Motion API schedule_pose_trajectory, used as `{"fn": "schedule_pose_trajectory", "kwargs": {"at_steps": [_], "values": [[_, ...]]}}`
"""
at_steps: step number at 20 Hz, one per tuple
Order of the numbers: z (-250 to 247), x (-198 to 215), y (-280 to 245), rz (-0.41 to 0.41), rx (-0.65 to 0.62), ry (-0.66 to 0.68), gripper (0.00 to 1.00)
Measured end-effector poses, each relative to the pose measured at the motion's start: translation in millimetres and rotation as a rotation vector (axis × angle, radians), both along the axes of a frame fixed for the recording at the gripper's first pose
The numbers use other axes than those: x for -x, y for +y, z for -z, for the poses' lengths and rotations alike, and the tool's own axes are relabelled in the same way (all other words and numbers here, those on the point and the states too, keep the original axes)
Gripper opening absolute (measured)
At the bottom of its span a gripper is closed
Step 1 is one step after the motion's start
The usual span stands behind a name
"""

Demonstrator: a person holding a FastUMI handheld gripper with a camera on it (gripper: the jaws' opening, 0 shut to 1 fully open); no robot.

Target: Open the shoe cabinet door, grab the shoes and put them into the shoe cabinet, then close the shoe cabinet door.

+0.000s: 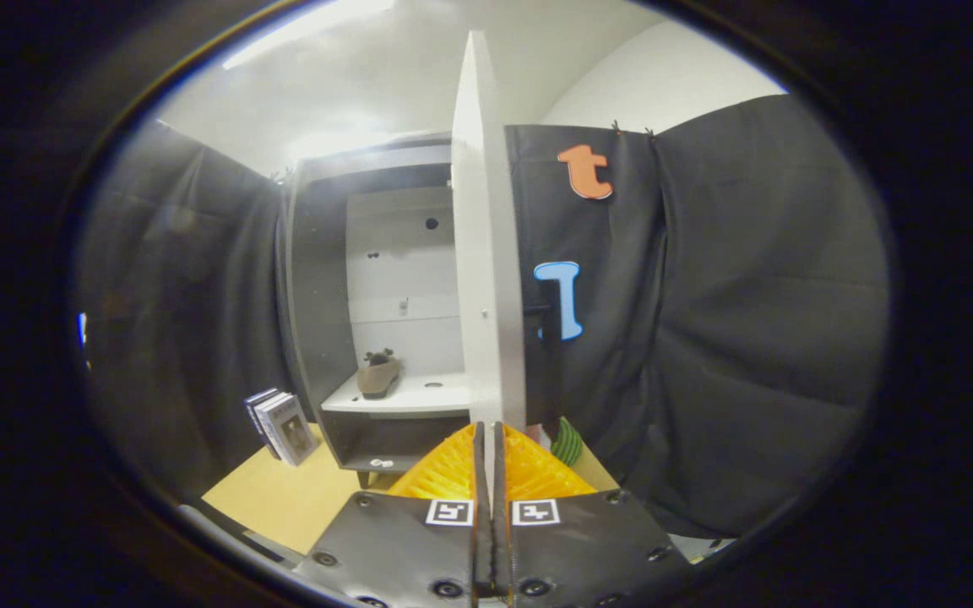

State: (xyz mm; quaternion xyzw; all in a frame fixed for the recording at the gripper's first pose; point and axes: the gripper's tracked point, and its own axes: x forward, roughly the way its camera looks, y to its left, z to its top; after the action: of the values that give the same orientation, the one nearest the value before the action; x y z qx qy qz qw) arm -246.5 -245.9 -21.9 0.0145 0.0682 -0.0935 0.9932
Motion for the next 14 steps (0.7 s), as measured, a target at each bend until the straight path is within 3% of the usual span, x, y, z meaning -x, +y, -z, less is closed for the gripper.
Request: {"fn": "schedule_pose_trajectory", "kwargs": {"at_steps": [8, 11, 14], "values": [[51, -28, 62, -0.038, -0.01, 0.081, 0.06], [76, -39, 86, -0.061, -0.006, 0.12, 0.22], [101, -49, 106, -0.08, 0.017, 0.152, 0.22]]}}
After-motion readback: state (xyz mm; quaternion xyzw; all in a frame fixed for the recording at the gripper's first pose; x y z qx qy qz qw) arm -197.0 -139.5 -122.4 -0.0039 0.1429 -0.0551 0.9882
